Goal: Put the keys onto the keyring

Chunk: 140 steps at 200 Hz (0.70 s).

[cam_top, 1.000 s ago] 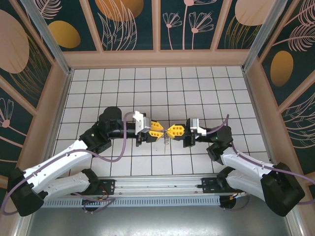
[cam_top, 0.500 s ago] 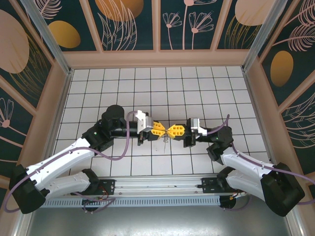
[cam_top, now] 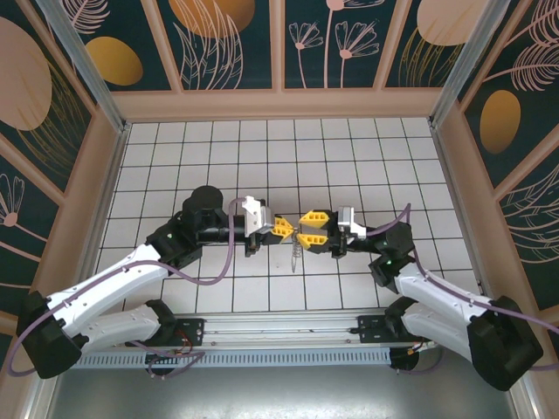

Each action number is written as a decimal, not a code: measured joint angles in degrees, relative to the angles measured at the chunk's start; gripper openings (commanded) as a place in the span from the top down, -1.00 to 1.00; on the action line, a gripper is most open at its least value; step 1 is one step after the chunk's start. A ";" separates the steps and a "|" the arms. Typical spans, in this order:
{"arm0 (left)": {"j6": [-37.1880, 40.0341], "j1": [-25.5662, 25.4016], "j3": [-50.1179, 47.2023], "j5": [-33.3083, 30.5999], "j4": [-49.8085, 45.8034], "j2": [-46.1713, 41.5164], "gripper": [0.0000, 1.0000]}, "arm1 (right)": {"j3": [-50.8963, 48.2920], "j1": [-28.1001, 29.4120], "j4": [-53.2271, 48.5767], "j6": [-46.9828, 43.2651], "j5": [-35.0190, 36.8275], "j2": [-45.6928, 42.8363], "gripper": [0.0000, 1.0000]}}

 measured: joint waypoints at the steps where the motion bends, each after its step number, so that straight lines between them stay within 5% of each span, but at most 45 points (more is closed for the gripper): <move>1: 0.13 0.00 0.07 -0.20 -0.17 0.00 1.00 | 0.20 0.07 -0.87 -0.55 0.48 -0.26 0.09; 64: 8.39 0.00 5.01 -18.25 -11.65 0.63 1.00 | 7.67 5.46 -29.22 -16.00 16.31 -5.22 0.20; 140: 12.41 -3.72 10.51 -25.75 -22.95 4.57 1.00 | 9.77 7.13 -42.01 -24.30 19.98 -3.67 0.26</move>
